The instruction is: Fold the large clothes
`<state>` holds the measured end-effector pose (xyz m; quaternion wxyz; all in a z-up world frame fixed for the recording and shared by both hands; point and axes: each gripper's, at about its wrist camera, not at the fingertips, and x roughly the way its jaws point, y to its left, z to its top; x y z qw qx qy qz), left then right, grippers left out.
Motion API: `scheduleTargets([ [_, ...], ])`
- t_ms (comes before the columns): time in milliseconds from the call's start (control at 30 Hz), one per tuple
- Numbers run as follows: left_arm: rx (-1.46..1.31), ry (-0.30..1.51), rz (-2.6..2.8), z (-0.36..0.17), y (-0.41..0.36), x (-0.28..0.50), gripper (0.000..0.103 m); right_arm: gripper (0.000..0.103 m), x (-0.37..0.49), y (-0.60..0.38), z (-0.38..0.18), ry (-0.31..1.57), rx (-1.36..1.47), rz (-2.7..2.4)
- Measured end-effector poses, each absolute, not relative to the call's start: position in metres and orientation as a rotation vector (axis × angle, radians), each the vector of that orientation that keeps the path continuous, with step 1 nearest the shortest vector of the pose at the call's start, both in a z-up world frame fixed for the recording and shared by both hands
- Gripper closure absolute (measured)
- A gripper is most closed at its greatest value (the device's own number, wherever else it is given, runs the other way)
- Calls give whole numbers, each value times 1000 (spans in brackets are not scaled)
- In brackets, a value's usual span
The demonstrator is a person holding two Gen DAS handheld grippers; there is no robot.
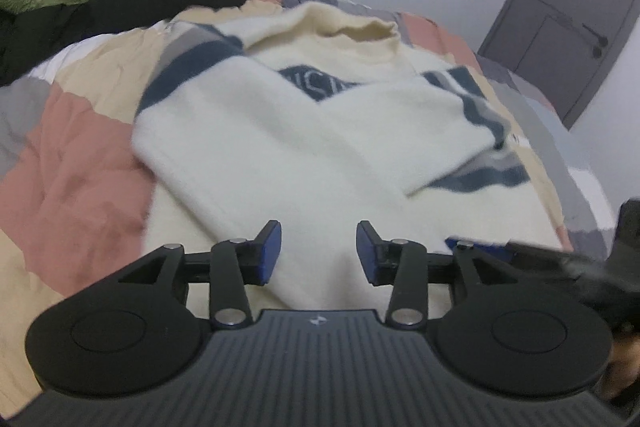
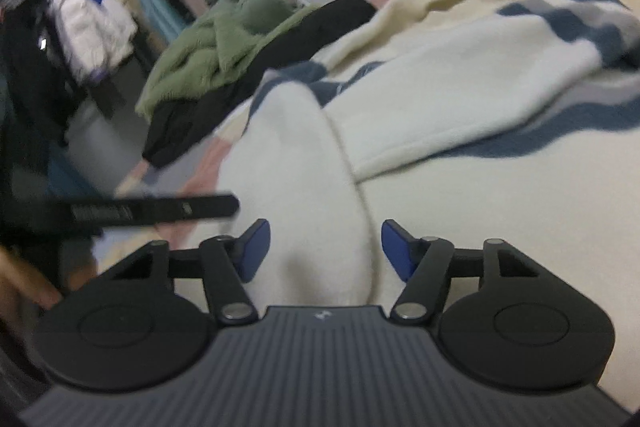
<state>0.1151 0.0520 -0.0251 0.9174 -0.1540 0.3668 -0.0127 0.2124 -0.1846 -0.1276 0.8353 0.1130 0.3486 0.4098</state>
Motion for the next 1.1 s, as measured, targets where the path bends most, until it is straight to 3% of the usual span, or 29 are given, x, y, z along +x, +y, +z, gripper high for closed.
scheduleTargets([
  [100,-335,730,-43,-21,58,112,44,53,211,-170,-136,760,173,880],
  [167,-352,721,-38,-19,62,108,40,71,205,-163,-135,744,103,875],
  [200,-368,716,-45,-19,65,106,40,86,202,-161,-133,737,84,868],
  [567,-459,654,-66,-12,86,85,35,90,189,-195,-74,518,65,685],
  [700,-460,658,-61,-13,86,83,35,90,206,-225,-81,564,92,495],
  [867,-452,697,-34,-23,85,90,35,91,236,-244,-123,762,123,321],
  [1100,-439,744,34,-36,90,97,35,86,223,-235,-112,711,86,307],
])
